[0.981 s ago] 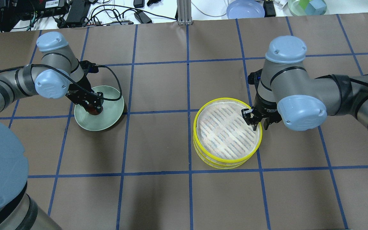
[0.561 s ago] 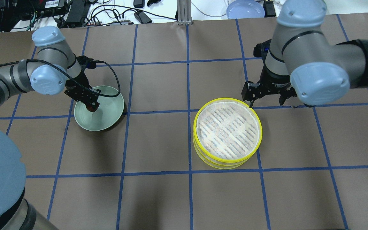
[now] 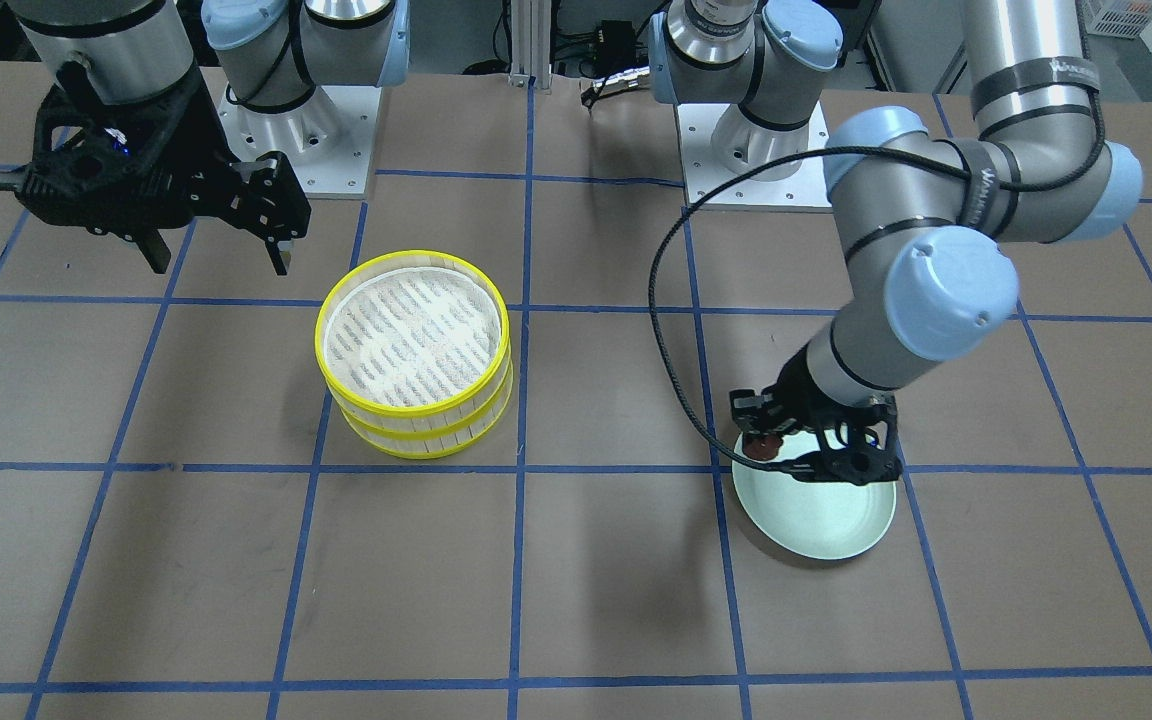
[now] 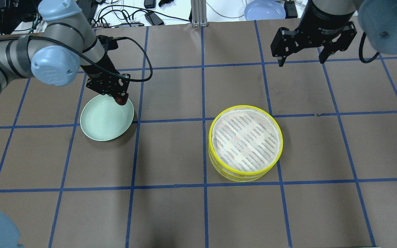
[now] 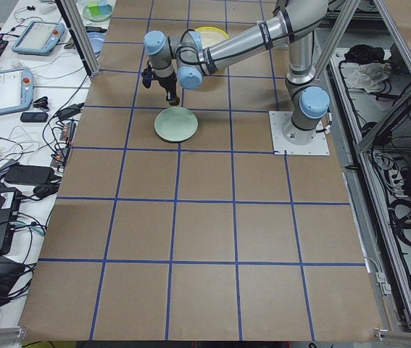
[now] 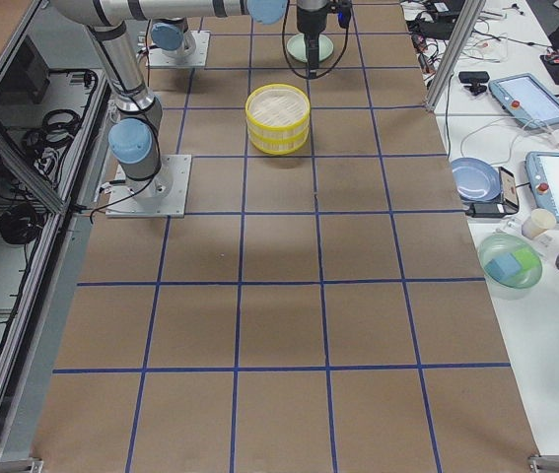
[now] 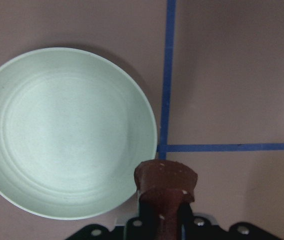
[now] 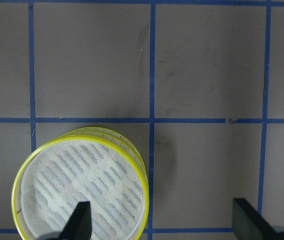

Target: Stack buns with steamer

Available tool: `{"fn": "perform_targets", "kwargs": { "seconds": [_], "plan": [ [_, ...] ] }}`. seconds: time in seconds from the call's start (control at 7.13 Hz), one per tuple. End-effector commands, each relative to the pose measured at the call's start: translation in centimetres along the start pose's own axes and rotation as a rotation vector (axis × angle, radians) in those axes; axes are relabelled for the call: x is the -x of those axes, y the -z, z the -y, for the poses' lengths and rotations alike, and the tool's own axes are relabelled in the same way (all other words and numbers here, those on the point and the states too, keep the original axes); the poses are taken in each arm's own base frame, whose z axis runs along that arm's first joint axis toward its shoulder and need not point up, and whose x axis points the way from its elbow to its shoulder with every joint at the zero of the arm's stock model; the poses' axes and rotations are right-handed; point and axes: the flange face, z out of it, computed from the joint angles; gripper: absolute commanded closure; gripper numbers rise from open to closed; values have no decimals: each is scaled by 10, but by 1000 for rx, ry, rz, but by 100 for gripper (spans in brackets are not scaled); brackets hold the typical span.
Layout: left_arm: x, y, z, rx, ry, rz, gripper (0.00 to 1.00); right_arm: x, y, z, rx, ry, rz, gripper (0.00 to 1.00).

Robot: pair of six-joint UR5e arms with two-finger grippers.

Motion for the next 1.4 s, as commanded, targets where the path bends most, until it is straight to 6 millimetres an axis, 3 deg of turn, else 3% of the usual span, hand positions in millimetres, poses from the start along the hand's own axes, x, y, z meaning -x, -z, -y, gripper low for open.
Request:
{"fn": "perform_targets", "kwargs": {
  "seconds": [0.0,0.14,0.28,0.42,0.84,0.98,1.12,1.26],
  "plan": [
    [-129,23,-62,-31,-26,-59,100,1,11,-4,-28,-9,1,0],
    [-176,20,-90,-32,-32,-59,100,1,14,-7,-22,-10,1,0],
    [-209,7,-111,-2,-41,-74,100,1,13,-7,-22,-10,3,0],
    [-230,-10,-128,32,-81,-67,100,1,12,-8,-19,-8,1,0],
    [-250,-33,-137,96,-78,-112,100,1,9,-8,-13,-10,1,0],
    [-256,-40,-143,106,-89,-105,83,0,9,-8,-13,-10,0,0],
    [-256,-44,-142,106,-92,-102,60,1,10,-8,-14,-10,1,0],
    [-258,-47,-139,96,-83,-109,24,3,10,-8,-17,-39,21,0]
  ]
}}
